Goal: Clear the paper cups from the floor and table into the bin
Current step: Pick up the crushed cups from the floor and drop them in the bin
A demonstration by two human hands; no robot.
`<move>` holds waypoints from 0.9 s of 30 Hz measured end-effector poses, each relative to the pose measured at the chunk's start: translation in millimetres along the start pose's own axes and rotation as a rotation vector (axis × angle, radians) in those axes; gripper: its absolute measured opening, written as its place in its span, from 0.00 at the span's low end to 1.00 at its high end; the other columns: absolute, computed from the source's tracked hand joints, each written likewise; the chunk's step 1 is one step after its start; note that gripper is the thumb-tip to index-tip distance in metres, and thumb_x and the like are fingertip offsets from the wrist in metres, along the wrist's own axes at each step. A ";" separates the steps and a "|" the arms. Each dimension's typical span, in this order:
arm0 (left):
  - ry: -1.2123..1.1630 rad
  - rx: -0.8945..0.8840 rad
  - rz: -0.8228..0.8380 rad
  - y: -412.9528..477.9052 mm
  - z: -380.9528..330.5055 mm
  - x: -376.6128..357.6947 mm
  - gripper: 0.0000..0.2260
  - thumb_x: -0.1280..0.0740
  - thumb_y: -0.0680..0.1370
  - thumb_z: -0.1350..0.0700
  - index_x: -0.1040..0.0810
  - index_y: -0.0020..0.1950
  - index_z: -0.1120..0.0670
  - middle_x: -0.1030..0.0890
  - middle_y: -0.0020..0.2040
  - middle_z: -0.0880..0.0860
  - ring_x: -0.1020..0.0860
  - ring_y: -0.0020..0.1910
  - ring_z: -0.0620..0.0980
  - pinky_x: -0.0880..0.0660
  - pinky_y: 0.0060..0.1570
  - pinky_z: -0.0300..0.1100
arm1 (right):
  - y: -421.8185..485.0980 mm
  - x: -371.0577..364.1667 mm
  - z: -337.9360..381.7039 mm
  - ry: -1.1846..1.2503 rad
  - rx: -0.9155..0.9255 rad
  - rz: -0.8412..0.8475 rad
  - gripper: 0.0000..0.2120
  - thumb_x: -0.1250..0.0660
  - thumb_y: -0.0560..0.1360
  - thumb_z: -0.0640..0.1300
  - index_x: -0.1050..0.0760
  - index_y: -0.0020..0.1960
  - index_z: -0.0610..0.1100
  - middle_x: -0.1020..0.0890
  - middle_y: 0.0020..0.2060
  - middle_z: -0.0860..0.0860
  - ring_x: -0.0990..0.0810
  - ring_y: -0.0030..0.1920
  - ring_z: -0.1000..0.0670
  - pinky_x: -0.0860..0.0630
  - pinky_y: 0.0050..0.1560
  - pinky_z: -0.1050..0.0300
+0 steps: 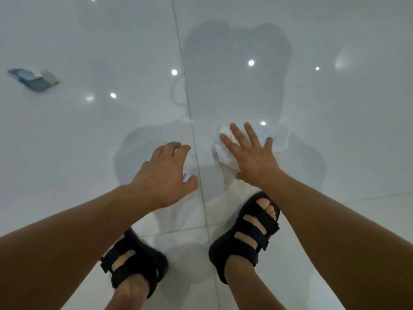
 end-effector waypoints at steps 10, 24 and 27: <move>-0.105 -0.078 -0.062 -9.8 -8.4 15.6 0.40 0.33 0.71 0.40 0.49 0.77 0.47 0.46 0.76 0.49 0.46 0.74 0.50 0.35 0.68 0.53 | -3.7 54.2 14.0 0.998 -0.250 -0.337 0.15 0.32 0.75 0.40 0.24 0.62 0.43 0.22 0.56 0.44 0.22 0.54 0.44 0.28 0.51 0.57; -0.173 -0.155 -0.226 -58.9 13.0 98.7 0.31 0.27 0.70 0.52 0.33 0.72 0.50 0.33 0.69 0.53 0.28 0.63 0.53 0.28 0.60 0.48 | -60.9 160.3 144.3 1.943 -0.134 0.188 0.12 0.39 0.66 0.51 0.22 0.43 0.47 0.22 0.37 0.49 0.26 0.38 0.49 0.33 0.43 0.55; -0.182 -0.100 -0.225 -60.5 31.4 94.4 0.24 0.28 0.71 0.56 0.28 0.65 0.51 0.28 0.59 0.52 0.24 0.53 0.51 0.27 0.50 0.43 | -60.5 154.5 153.7 1.794 -0.077 0.185 0.11 0.39 0.65 0.56 0.23 0.30 0.52 0.24 0.30 0.55 0.29 0.31 0.56 0.33 0.39 0.60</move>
Point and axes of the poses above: each hand's wrist, its own y-axis towards the middle knuckle, its own x-axis out of the back of the hand, z = x × y, the point moved 5 cm from there along y, towards the middle knuckle
